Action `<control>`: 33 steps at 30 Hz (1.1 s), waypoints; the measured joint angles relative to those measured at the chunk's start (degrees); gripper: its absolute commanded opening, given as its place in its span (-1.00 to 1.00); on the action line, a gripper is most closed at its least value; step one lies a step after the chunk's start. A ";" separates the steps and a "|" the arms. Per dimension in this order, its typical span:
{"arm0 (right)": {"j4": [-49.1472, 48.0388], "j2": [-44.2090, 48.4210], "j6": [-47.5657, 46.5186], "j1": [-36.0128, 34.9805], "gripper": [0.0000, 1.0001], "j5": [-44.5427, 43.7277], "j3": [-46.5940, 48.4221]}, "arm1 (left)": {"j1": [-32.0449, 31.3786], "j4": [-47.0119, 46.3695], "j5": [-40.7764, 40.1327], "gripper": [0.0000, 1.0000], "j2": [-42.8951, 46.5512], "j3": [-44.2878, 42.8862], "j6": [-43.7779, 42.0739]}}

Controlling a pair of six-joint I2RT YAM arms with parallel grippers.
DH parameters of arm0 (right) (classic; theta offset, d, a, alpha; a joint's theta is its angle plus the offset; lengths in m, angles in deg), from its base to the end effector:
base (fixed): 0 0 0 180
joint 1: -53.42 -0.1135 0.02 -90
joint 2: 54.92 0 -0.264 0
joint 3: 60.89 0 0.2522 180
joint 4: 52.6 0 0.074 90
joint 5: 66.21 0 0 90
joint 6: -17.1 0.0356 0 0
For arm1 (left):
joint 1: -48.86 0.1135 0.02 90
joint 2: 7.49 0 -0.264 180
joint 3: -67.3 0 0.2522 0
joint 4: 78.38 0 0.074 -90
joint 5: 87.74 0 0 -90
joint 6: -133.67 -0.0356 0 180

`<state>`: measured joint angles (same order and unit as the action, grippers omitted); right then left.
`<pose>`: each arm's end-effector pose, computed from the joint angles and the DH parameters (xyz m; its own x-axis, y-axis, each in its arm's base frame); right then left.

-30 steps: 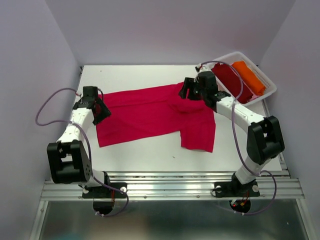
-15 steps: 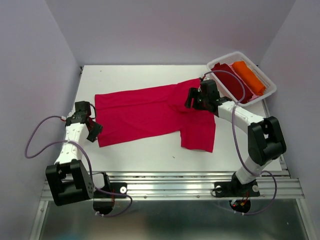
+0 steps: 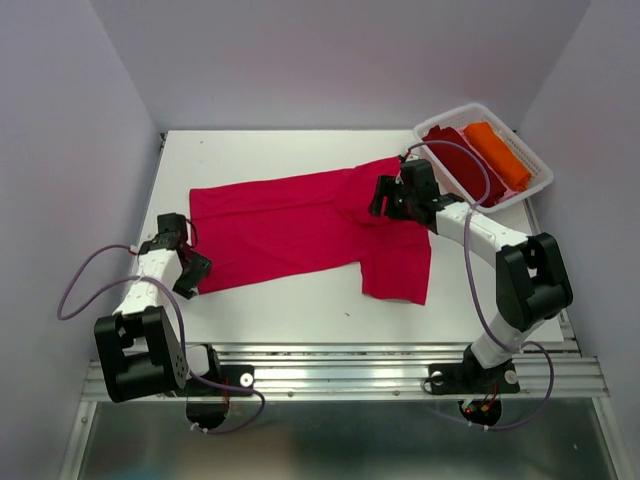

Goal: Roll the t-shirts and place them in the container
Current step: Fold the T-shirt at the center of the board.

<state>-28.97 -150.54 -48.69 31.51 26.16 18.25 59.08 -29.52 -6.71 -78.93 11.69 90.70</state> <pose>0.3441 0.1400 0.2341 -0.7101 0.1560 -0.6866 -0.1217 0.9333 0.3379 0.2207 0.0454 0.1963 -0.4302 -0.8120 -0.3945 -0.8151 0.5372 -0.2167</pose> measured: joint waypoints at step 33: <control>1.70 2.12 0.63 0.00 0.66 -0.04 -1.84 | -1.86 -7.69 -0.13 -0.92 -3.08 5.64 2.80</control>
<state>-27.26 -148.42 -48.06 31.51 26.12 16.42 57.22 -37.22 -6.84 -82.01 17.33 93.49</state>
